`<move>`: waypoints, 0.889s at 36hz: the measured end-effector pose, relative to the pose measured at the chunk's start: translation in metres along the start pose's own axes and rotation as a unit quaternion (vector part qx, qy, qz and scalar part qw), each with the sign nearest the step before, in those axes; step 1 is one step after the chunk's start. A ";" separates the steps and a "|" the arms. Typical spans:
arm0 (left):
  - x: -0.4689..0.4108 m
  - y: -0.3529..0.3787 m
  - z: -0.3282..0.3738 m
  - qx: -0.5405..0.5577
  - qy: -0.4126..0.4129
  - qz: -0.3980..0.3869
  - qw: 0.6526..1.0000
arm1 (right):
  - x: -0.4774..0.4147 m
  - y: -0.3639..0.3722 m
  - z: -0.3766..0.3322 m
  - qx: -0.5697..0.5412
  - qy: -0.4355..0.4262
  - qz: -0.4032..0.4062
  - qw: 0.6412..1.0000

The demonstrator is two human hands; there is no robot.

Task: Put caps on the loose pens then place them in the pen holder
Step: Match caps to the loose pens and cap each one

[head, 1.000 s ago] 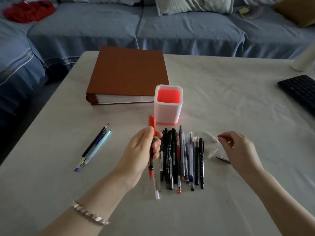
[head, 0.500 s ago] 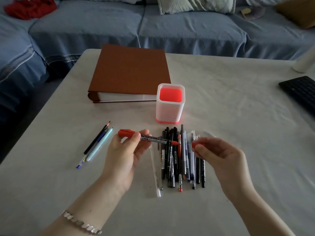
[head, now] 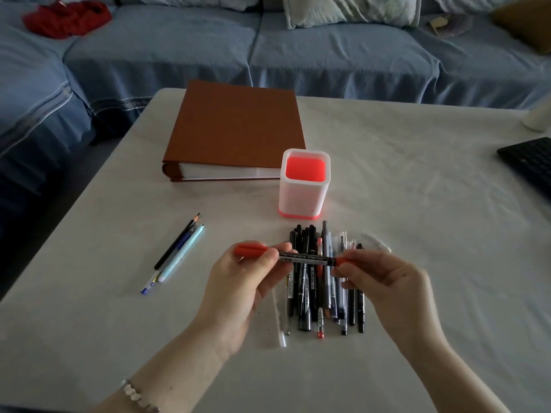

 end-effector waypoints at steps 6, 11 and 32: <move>0.002 0.000 0.004 -0.320 -0.009 -0.125 0.939 | 0.000 -0.001 -0.004 0.124 -0.057 -0.056 0.989; 0.007 0.008 -0.006 -0.345 -0.032 -0.189 0.919 | -0.004 0.000 -0.002 0.208 -0.084 -0.081 0.971; 0.001 0.021 0.020 -0.370 0.091 -0.153 0.912 | -0.014 0.009 0.002 0.234 -0.082 0.029 0.968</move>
Point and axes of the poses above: each hand's wrist, its own x-axis away from the middle knuckle, its own y-axis out of the palm, z = x × y, the point moved 9 cm from there along -x, towards the middle knuckle, and after that the axes turned 5 degrees about y, right-handed, at the moved point
